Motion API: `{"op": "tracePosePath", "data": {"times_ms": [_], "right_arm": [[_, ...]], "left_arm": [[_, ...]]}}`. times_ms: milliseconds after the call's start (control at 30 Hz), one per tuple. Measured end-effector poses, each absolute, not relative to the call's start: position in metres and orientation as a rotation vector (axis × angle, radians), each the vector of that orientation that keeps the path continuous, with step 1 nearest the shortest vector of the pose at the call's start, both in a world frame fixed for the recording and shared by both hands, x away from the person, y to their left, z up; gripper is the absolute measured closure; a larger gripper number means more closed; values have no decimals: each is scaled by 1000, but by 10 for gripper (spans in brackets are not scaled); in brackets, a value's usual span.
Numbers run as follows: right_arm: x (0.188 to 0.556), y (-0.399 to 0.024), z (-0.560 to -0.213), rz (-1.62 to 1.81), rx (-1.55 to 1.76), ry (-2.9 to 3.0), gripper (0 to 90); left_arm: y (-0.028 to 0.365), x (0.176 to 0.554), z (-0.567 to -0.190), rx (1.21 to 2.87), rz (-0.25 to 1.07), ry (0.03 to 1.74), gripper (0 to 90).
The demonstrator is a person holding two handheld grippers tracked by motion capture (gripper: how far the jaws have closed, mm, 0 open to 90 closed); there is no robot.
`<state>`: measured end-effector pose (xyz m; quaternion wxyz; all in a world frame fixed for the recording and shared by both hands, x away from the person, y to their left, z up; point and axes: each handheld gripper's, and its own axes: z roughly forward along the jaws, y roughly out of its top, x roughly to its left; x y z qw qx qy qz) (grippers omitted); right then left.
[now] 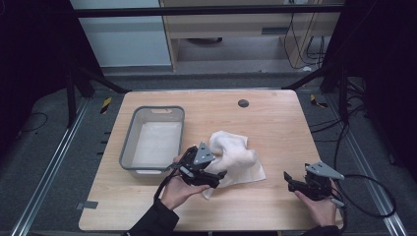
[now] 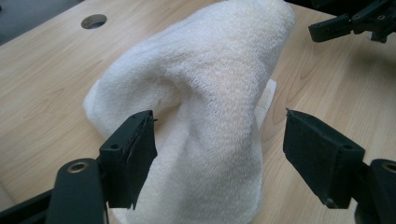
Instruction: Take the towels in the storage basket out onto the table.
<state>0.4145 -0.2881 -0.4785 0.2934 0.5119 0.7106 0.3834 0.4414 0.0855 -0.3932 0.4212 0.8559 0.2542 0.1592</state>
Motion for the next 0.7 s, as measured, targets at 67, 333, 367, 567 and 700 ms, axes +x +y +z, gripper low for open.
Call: {"op": "tracePosePath", "data": {"times_ms": [67, 333, 367, 567, 700], "right_arm": [[414, -289, -478, 1023, 1362, 1892, 168], [414, -288, -479, 1027, 1367, 1894, 166], [414, -288, -479, 1027, 1365, 1895, 167], [414, -289, -479, 1023, 1362, 1896, 166], [414, -288, -479, 1026, 1367, 1895, 164]], "left_arm": [[92, 439, -392, 2127, 411, 647, 244], [137, 430, -394, 2067, 442, 736, 244], [143, 429, -394, 2059, 450, 752, 244], [182, 422, -401, 2008, 496, 842, 251], [197, 419, -402, 1978, 520, 875, 254]]}}
